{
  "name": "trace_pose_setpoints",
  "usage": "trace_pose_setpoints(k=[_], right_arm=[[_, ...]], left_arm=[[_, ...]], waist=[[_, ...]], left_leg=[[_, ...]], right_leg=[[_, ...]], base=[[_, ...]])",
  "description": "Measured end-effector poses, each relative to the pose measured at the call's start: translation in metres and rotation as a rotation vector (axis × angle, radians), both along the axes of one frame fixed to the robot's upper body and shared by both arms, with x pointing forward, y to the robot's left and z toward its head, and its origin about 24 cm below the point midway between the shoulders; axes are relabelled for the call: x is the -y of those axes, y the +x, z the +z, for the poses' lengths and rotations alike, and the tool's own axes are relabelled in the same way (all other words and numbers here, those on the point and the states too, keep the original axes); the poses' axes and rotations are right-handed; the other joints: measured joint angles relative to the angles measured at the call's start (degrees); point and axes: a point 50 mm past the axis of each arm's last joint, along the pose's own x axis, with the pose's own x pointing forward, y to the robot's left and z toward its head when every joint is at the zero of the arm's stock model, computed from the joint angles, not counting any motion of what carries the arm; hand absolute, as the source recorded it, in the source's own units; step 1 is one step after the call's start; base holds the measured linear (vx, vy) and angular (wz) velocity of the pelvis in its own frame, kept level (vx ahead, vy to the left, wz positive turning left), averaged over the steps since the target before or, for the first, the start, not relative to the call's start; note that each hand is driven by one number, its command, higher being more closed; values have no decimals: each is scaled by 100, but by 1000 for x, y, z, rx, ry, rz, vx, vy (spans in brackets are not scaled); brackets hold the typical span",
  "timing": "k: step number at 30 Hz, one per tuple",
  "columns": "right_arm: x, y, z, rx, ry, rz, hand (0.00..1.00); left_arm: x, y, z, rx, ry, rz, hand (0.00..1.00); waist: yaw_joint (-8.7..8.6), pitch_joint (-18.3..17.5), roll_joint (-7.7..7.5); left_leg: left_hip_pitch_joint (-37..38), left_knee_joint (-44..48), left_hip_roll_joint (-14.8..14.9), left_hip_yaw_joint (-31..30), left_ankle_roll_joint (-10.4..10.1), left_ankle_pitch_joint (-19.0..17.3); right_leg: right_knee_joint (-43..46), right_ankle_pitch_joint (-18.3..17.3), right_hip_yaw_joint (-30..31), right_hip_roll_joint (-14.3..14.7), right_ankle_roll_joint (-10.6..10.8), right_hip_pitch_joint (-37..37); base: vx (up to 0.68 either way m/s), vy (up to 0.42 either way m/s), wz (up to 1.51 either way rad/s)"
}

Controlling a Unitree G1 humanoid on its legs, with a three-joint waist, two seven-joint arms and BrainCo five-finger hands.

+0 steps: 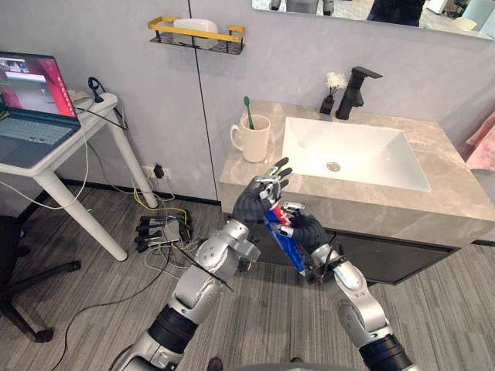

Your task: Organize washtable

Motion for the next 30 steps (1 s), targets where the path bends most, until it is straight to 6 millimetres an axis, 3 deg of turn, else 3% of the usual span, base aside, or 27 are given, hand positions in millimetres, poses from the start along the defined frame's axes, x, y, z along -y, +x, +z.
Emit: trace_pose_setpoints(k=[15,30], right_arm=[[-6,10,13,27,13,5,100],[-6,10,13,27,13,6,100]], left_arm=[[1,3,-14,-52,14,13,0],[1,3,-17,-62,19,14,0]], waist=[[9,15,-23],[15,102,-40]], left_leg=[[-4,-1,-1,-8,4,-6],[-10,-2,-1,-1,4,-12]], right_leg=[[7,-4,18,0,4,-6],[17,-8,36,0,9,-27]], base=[[0,0,0],[0,0,0]])
